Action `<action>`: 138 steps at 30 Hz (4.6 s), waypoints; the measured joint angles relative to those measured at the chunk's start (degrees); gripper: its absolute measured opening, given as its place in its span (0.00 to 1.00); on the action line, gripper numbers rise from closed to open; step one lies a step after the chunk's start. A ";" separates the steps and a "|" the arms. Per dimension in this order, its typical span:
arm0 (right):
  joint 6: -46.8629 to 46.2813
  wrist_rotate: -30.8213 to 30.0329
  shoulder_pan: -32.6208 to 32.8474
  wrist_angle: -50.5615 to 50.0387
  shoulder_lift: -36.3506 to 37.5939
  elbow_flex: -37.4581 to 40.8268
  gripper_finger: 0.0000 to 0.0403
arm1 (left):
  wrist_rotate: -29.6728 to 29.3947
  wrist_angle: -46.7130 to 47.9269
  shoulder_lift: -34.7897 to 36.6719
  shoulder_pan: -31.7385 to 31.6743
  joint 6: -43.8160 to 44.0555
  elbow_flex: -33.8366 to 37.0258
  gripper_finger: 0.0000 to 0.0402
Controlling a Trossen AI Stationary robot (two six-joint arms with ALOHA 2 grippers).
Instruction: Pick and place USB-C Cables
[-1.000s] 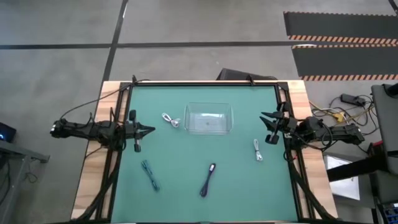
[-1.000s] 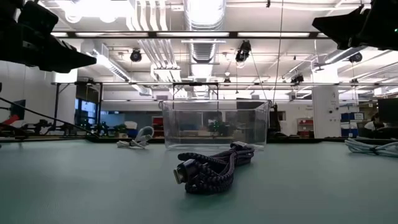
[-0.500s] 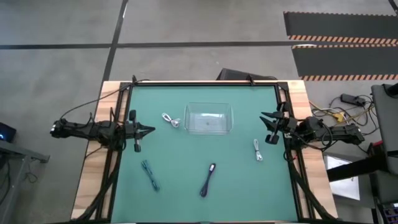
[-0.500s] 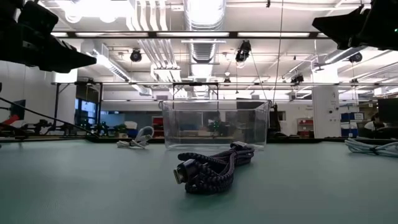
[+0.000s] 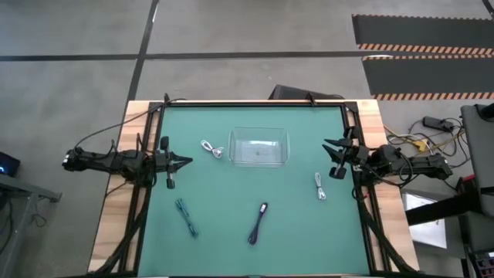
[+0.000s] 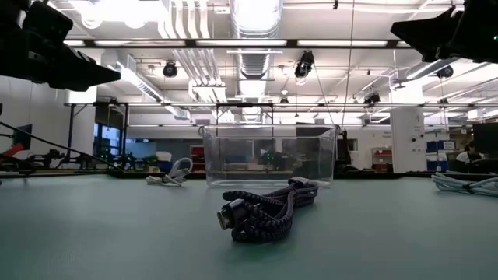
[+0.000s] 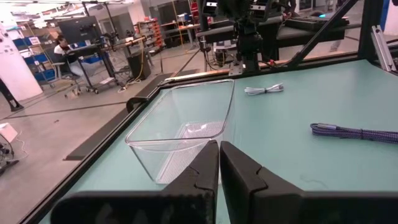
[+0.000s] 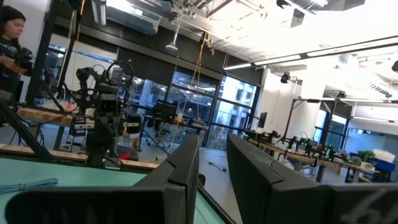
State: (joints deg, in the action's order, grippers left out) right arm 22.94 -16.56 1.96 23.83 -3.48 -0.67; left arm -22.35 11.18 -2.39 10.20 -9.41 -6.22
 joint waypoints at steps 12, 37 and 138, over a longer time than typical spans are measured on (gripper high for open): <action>0.00 -0.02 0.00 0.00 0.02 0.00 0.18 | 0.00 0.00 0.02 0.01 -0.02 -0.01 0.00; 0.00 0.00 0.00 0.00 0.00 0.00 0.18 | 3.81 0.35 -0.09 0.01 -1.49 -0.02 0.00; -14.31 1.95 3.76 11.38 -43.67 -23.63 0.18 | 3.82 -43.75 -6.81 0.00 -5.41 0.00 0.00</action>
State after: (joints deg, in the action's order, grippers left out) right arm 8.63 -14.61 5.71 35.21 -47.16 -24.29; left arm -18.52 -32.56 -9.21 10.20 -14.82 -6.22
